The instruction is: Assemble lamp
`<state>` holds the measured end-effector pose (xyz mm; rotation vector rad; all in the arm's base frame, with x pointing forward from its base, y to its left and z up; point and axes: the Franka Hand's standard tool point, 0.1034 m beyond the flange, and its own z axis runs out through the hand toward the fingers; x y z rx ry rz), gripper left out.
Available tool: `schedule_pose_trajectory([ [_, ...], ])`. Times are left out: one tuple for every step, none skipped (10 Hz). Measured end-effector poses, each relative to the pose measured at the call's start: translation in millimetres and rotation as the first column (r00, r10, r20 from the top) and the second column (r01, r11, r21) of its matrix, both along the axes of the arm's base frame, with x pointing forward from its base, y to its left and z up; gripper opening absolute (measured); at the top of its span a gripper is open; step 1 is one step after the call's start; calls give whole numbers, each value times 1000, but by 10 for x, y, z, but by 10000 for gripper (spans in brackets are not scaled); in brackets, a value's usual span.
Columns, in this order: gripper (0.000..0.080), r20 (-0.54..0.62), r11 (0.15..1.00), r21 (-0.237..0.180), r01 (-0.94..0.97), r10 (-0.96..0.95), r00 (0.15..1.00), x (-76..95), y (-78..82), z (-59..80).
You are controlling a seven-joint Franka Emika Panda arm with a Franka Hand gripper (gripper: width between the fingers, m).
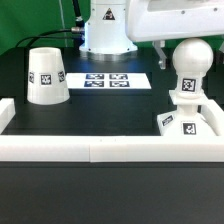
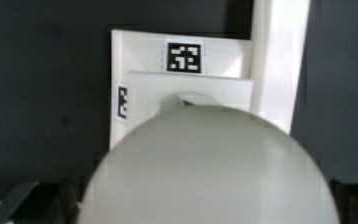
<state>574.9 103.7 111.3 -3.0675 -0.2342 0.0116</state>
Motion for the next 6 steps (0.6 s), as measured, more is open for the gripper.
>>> schedule_pose_trajectory([
  [698,4,998,0,-63,63,998,1,4,2],
  [698,13,985,0,-172,172,985,7,-1,5],
  [698,18,970,0,-242,242,970,10,0,8],
  [698,22,952,-1,-307,306,952,11,0,8],
  [698,28,921,-2,-390,390,921,10,4,8],
  [698,35,876,-4,-482,482,876,11,9,9],
])
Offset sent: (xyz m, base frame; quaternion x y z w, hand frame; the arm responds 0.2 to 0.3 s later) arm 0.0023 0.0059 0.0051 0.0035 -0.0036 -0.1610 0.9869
